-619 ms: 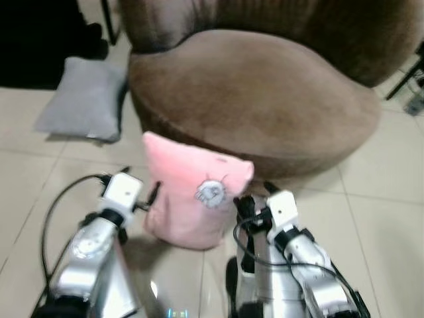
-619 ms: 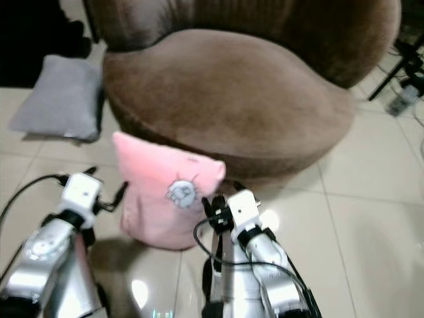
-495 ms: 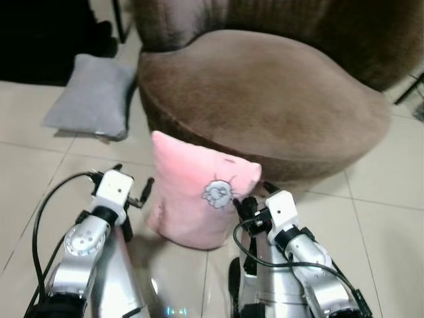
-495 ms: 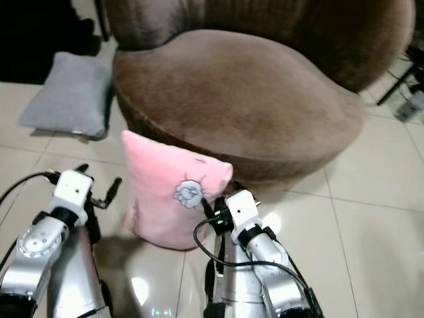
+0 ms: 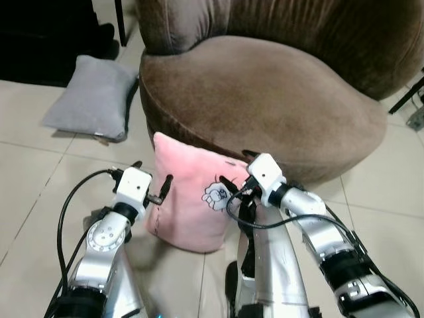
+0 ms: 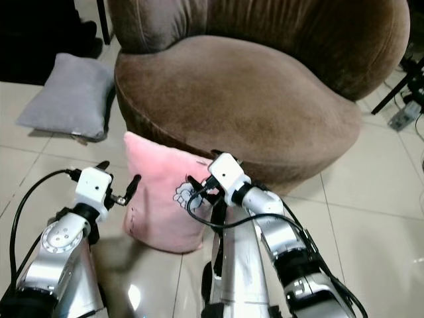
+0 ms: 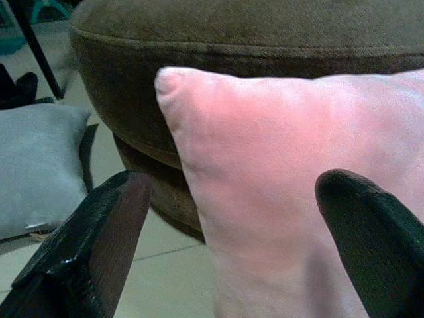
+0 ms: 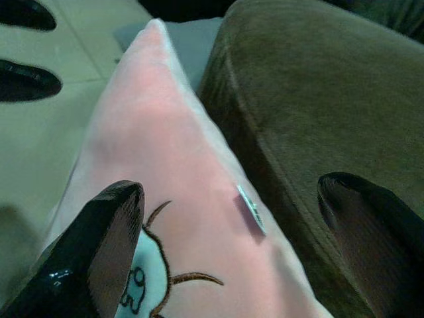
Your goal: Move the pillow to the sofa from floor
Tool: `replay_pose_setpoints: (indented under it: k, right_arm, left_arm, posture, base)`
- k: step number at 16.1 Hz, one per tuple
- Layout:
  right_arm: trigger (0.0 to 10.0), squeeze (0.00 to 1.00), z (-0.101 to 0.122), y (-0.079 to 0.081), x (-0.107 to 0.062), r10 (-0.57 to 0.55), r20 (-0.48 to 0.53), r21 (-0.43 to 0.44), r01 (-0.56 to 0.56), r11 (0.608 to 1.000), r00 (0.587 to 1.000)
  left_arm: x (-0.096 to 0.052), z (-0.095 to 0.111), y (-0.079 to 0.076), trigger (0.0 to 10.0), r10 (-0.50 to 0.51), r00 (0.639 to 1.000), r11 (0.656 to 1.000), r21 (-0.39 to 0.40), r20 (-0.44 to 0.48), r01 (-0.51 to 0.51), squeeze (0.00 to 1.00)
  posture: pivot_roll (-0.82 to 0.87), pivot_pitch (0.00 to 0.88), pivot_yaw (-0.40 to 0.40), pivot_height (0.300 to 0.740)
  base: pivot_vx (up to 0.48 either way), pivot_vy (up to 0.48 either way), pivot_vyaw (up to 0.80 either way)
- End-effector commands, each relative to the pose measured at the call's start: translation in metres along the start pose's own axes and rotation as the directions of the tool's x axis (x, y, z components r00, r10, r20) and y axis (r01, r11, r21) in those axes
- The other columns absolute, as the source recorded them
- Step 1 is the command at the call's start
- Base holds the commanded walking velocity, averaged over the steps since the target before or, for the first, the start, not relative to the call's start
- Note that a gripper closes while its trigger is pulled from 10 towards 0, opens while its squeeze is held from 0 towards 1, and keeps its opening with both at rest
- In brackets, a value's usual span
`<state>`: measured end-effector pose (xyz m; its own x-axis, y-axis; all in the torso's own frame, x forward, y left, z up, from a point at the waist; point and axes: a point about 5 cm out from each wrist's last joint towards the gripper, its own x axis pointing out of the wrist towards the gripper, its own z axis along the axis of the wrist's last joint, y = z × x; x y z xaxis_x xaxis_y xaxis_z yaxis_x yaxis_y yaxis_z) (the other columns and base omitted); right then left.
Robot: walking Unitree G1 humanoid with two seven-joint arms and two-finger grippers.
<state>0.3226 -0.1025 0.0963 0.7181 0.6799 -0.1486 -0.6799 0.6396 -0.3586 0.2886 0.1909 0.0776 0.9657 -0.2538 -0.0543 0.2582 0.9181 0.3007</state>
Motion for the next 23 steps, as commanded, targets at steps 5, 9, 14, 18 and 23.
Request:
replay_pose_setpoints:
  k: [5, 9, 14, 18, 23]
  right_arm:
    - [10.0, 0.00, -0.003, -0.005, 0.016, 0.091, -0.104, -0.088, -0.100, 0.991, 0.990]
    - [10.0, 0.00, -0.007, 0.005, 0.028, 0.174, -0.204, -0.170, -0.210, 0.963, 0.963]
    - [10.0, 0.00, -0.023, 0.020, 0.031, 0.195, -0.319, -0.225, -0.274, 0.935, 0.927]
    - [10.0, 0.00, -0.030, 0.020, 0.031, 0.119, -0.352, -0.205, -0.200, 0.958, 0.929]
    - [10.0, 0.00, -0.039, 0.024, 0.033, -0.044, -0.387, -0.027, 0.036, 0.999, 0.921]
  left_arm:
    - [0.002, -0.003, -0.009, 10.0, 0.011, 1.000, 1.000, -0.017, -0.001, -0.011, 0.00]
    - [0.005, 0.001, -0.009, 10.0, 0.031, 0.999, 0.999, -0.020, 0.013, -0.030, 0.00]
    - [0.003, 0.004, -0.015, 10.0, 0.064, 0.997, 0.997, -0.041, 0.034, -0.062, 0.00]
    - [-0.002, 0.004, -0.011, 10.0, 0.083, 0.996, 0.996, -0.041, 0.036, -0.081, 0.00]
    - [-0.005, 0.006, -0.008, 10.0, 0.076, 0.997, 0.997, -0.023, 0.033, -0.075, 0.00]
  posture:
    - [0.03, 0.193, -0.232, 0.390]
    - [0.03, 0.201, -0.252, 0.390]
    - [0.05, 0.235, -0.296, 0.390]
    - [0.06, 0.247, -0.295, 0.390]
    - [0.07, 0.262, -0.266, 0.390]
  base:
    - [0.000, 0.000, 0.00]
    - [0.000, 0.000, 0.00]
    - [0.000, 0.000, 0.00]
    - [0.000, 0.000, 0.00]
    - [0.000, 0.000, 0.00]
